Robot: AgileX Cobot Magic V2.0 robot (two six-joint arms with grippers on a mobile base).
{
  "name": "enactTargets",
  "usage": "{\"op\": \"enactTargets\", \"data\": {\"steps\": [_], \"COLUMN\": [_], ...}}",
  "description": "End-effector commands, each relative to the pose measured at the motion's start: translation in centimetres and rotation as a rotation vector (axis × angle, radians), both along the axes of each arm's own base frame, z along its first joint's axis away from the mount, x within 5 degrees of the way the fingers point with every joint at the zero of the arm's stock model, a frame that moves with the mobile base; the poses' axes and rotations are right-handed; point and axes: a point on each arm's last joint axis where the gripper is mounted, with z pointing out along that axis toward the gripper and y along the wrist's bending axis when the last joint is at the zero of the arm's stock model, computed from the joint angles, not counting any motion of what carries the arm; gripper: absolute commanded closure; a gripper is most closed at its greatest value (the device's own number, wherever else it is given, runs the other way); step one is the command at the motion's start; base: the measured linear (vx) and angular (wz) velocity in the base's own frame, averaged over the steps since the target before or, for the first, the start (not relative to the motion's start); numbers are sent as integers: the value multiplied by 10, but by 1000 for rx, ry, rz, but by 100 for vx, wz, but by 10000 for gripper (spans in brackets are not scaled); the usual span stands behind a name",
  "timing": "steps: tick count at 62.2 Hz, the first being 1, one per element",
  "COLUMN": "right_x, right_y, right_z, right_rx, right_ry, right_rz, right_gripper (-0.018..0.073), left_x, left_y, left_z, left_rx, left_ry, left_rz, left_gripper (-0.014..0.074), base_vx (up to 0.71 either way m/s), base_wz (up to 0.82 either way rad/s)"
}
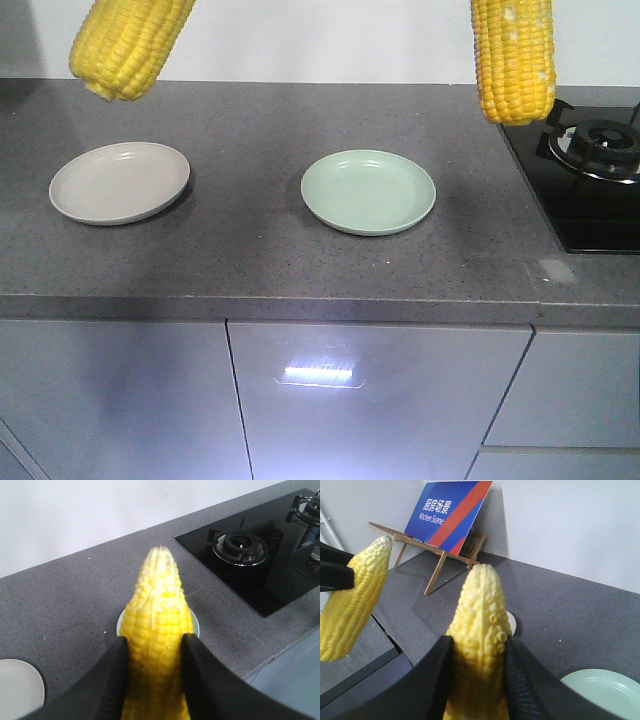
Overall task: Distribute corn equally
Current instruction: 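Approach the white and pale green plates beside the hob, then drive the base closer, holding both cobs above the two plates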
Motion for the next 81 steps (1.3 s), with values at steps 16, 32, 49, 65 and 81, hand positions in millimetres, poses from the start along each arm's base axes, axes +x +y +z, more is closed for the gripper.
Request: {"op": "enactTargets", "data": {"steps": [16, 32, 49, 65, 81], "right_x": [-17, -17, -17, -17, -17], "right_y": [1, 1, 1, 1, 1], "right_z": [24, 24, 24, 24, 24], "right_rx": [59, 59, 59, 59, 59], "right_ry": [-93, -93, -93, -93, -93], "right_rz": [-11, -11, -11, -11, -11], "right_gripper": [566, 566, 566, 566, 566], "left_x": [-17, -17, -17, -17, -17], "left_y": [7, 7, 7, 7, 7], "left_z": [20, 20, 20, 20, 20], "left_rx": [-54, -54, -54, -54, -54], "left_ry": [-83, -83, -83, -83, -83], "left_rz": [-7, -7, -7, -7, -7], "left_gripper": [603, 603, 603, 603, 603], "base_vx": [9, 10, 9, 9, 8], "base_wz": [0, -2, -3, -1, -1]}}
